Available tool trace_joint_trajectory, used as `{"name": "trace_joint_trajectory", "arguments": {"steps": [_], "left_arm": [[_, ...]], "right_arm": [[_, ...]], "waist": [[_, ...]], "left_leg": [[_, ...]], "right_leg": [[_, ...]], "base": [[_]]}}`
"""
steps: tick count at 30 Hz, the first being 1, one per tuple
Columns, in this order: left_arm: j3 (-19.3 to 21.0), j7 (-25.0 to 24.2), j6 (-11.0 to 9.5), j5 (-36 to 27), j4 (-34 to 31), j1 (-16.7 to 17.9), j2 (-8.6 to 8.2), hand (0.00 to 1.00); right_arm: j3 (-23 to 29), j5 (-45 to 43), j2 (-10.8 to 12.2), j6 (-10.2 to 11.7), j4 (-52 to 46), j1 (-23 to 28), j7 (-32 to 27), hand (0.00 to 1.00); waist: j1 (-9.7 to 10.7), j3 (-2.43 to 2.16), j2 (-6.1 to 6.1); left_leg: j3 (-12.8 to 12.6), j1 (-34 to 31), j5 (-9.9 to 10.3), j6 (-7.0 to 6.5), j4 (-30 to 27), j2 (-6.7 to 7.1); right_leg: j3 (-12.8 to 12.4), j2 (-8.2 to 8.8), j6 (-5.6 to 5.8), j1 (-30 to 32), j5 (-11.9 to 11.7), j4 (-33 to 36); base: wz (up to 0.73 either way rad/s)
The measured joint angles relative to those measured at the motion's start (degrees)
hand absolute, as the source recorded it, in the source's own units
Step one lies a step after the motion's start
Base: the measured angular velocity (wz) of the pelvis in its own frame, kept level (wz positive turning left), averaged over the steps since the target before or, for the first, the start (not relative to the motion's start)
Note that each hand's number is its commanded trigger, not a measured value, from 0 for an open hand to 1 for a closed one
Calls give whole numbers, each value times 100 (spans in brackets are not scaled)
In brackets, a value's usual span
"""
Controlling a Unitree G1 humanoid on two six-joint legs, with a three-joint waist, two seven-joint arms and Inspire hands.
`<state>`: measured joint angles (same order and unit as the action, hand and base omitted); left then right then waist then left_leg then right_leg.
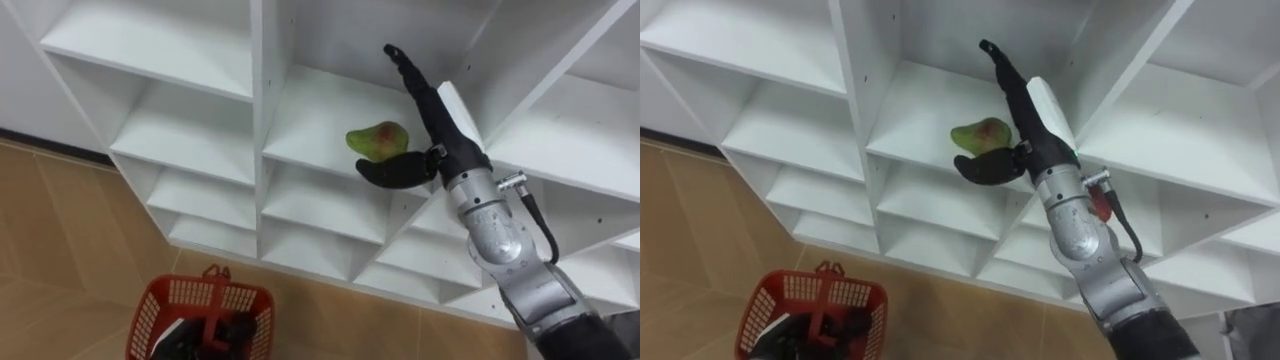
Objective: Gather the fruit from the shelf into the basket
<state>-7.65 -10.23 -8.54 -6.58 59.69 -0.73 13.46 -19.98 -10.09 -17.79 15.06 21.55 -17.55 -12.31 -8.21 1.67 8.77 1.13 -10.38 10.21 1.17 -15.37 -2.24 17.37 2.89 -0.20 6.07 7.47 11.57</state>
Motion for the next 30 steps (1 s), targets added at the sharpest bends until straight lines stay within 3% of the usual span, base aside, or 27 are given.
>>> {"name": "trace_joint_trajectory", "arguments": {"steps": [6,15,23,30], "left_arm": [[75,-6,7,-3,3,10,41,100],[72,-36,105,7,5,-11,37,100],[74,-36,110,127,0,-42,46,100],[78,-49,111,235,-12,-131,46,100]], "right_arm": [[1,42,0,49,365,-160,0,0],[-7,80,0,130,1209,-330,116,0],[5,72,-1,-13,1387,-334,312,0],[33,47,0,-14,1396,-335,351,0]], "waist": [[-18,-5,6],[-111,-54,79],[-135,-43,122],[-140,-21,195]], "left_leg": [[56,-18,-24,1,-25,17],[144,-112,-100,-39,-37,95],[212,-230,-106,-39,-50,113],[202,-252,-111,-47,-46,122]], "right_leg": [[0,4,-1,0,0,2],[21,73,9,60,-4,21],[51,78,16,132,-5,15],[23,86,21,181,-7,14]], "base": [[5],[6],[4],[0]]}}
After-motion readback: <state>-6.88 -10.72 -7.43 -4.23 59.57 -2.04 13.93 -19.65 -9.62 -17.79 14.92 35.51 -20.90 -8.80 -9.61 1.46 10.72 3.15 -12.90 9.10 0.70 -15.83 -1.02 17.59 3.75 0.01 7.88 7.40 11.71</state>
